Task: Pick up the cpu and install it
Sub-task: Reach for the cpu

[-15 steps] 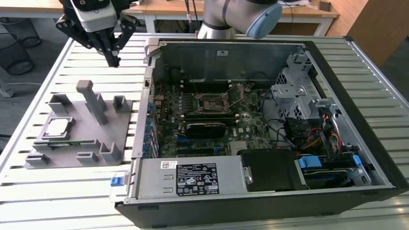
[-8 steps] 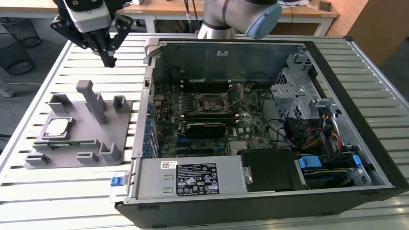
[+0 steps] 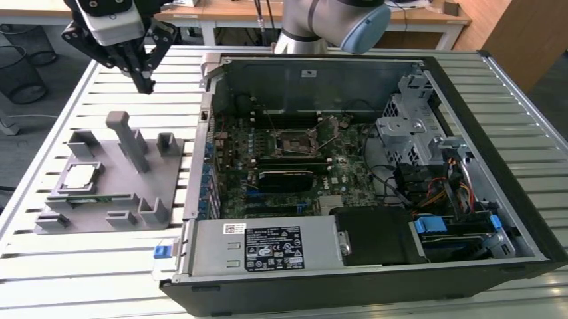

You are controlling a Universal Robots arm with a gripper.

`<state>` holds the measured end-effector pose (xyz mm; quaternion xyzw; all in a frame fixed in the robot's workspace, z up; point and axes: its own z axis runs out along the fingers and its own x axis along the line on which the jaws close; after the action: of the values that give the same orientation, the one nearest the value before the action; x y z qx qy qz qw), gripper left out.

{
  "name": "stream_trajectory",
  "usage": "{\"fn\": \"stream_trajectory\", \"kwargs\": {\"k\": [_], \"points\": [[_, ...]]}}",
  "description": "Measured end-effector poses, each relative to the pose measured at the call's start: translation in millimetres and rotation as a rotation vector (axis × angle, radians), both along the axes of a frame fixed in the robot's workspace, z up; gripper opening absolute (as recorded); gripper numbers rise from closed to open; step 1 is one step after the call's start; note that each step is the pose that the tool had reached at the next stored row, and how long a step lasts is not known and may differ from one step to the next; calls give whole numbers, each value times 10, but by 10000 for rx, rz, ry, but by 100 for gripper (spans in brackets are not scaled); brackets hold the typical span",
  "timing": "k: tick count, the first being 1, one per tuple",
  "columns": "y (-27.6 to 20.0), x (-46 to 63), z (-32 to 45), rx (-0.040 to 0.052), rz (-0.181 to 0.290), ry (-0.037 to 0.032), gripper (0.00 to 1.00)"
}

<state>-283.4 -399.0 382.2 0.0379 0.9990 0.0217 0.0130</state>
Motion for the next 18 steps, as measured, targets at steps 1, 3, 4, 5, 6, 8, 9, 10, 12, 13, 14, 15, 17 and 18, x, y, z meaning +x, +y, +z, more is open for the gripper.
{"fn": "stream_trajectory", "kwargs": {"k": [1, 3, 4, 5, 6, 8, 9, 10, 12, 13, 14, 15, 17, 18], "points": [[0, -11, -1, 0, 0, 0, 11], [0, -34, -3, 0, 0, 0, 11], [0, -45, -4, 0, -1, -1, 11], [0, -57, -4, 0, -1, 0, 11], [0, -68, -5, 0, 0, 0, 11], [0, -91, -7, 0, -1, 0, 11], [0, -100, -7, 0, -1, 0, 11], [0, -109, -8, -1, 0, 1, 11], [0, -127, -10, 0, -1, 0, 11], [0, -136, -10, 0, -1, 0, 11], [0, -145, -12, 0, -1, 0, 11], [0, -154, -12, 0, 0, 0, 11], [0, -172, -14, 0, 0, 0, 11], [0, -182, -14, 0, 0, 1, 11]]}}
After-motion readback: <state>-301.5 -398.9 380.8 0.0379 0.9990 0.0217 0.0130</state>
